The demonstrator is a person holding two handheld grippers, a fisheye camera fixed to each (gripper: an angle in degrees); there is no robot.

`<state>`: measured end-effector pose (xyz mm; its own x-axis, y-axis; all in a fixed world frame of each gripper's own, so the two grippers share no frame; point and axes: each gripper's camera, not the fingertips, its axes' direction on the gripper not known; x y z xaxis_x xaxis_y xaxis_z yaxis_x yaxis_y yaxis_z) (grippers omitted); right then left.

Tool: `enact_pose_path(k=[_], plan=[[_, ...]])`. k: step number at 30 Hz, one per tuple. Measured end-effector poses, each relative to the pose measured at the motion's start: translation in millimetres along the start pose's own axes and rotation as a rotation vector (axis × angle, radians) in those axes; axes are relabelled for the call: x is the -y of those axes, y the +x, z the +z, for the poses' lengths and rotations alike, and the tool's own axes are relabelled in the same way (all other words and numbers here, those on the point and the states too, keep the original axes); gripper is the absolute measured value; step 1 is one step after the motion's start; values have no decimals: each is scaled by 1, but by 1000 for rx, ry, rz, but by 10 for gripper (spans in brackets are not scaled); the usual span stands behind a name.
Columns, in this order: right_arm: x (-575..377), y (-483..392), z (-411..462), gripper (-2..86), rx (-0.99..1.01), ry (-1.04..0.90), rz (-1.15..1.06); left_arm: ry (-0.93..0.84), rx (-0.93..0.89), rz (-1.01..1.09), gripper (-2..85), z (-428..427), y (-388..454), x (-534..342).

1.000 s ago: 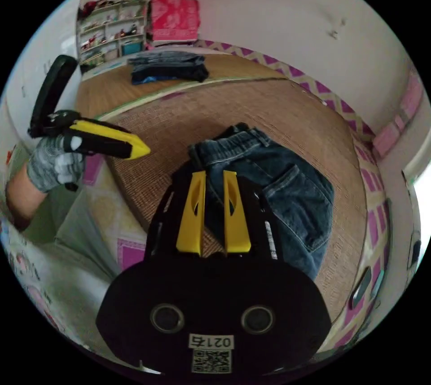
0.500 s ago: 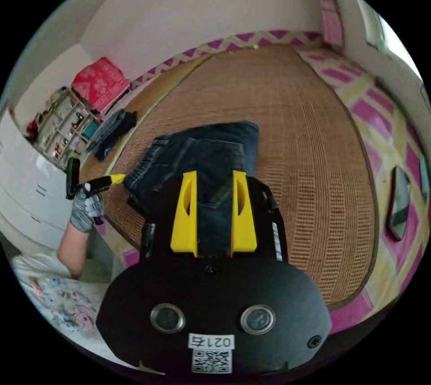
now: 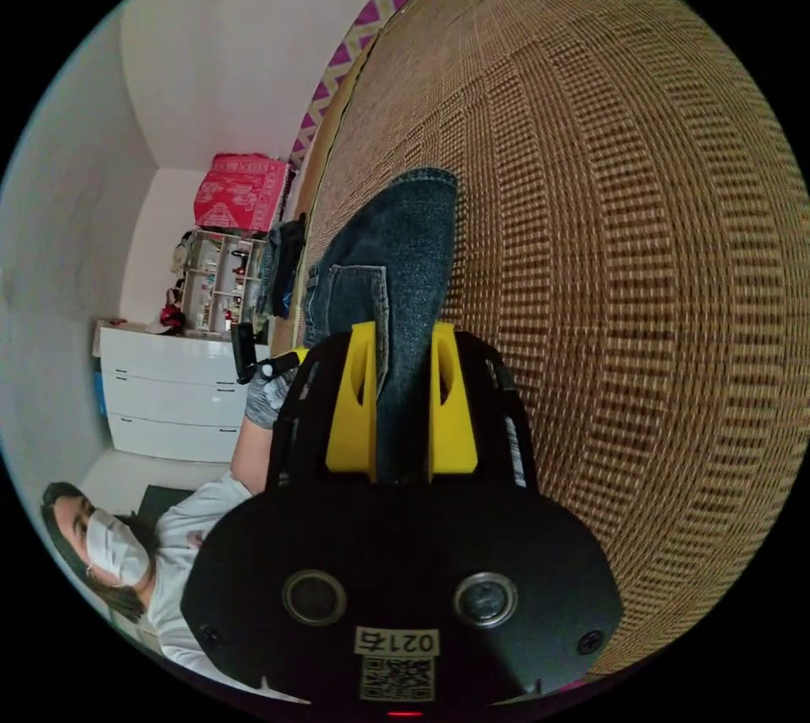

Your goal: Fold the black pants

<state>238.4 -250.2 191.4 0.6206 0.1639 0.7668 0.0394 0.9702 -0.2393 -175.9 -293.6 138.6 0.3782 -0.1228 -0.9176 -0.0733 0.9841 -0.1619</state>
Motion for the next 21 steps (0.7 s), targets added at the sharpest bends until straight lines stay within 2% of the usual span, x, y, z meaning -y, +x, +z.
enact_pose_path(k=[6, 10, 13, 17, 21], plan=[[15, -8, -41, 67, 159, 21, -104, 102, -147, 86, 28, -30, 31, -2], [44, -23, -97, 65, 160, 128, -175, 140, -175, 227, 32, -41, 91, 49], [86, -27, -146, 66, 111, 236, -174, 143, -142, 291, 36, -26, 128, 120], [153, -22, -194, 68, -6, 356, -117, 137, -92, 277, 40, 16, 159, 210], [194, -1, -205, 77, -189, 471, 7, 125, 79, 229, 46, 83, 183, 275]])
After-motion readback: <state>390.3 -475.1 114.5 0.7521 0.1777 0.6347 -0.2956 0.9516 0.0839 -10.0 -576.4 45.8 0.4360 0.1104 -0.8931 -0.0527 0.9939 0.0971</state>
